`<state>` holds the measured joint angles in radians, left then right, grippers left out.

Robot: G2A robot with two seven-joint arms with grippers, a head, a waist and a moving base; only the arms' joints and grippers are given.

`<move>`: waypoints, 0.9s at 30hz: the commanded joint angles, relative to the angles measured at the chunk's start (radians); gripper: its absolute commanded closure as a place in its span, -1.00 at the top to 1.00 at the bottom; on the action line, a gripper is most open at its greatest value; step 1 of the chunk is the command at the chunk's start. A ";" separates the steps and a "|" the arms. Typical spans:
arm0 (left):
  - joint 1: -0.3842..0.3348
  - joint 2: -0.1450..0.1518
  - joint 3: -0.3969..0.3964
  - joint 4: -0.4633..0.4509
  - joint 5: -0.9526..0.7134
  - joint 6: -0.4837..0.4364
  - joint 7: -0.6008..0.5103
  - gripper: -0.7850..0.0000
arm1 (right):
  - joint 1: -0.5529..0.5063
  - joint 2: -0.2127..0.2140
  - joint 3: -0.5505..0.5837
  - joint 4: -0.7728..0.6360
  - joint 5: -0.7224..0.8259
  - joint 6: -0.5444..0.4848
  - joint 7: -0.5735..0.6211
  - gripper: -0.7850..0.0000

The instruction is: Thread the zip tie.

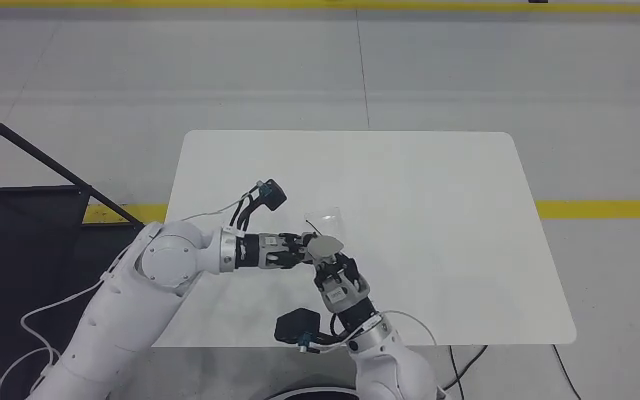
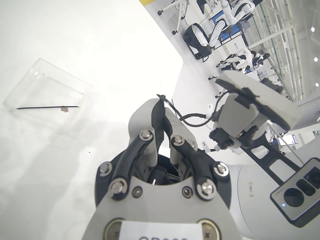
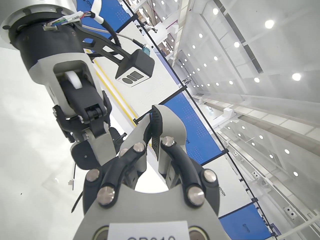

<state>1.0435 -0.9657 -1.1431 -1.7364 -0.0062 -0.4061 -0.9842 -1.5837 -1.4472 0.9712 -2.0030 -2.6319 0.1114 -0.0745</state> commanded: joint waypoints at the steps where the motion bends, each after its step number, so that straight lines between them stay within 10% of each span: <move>1: 0.000 0.000 0.000 0.000 0.000 0.000 0.000 -1.00 | -0.009 0.005 0.017 -0.012 0.009 -0.017 -0.011 -1.00; 27: 0.000 0.000 0.000 0.000 0.000 0.000 0.000 -1.00 | -0.091 0.052 0.088 -0.099 -0.006 -0.213 -0.083 -1.00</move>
<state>1.0436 -0.9656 -1.1432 -1.7366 -0.0061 -0.4062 -0.9842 -1.6726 -1.3972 1.0573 -2.0993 -2.6357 -0.0917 -0.1599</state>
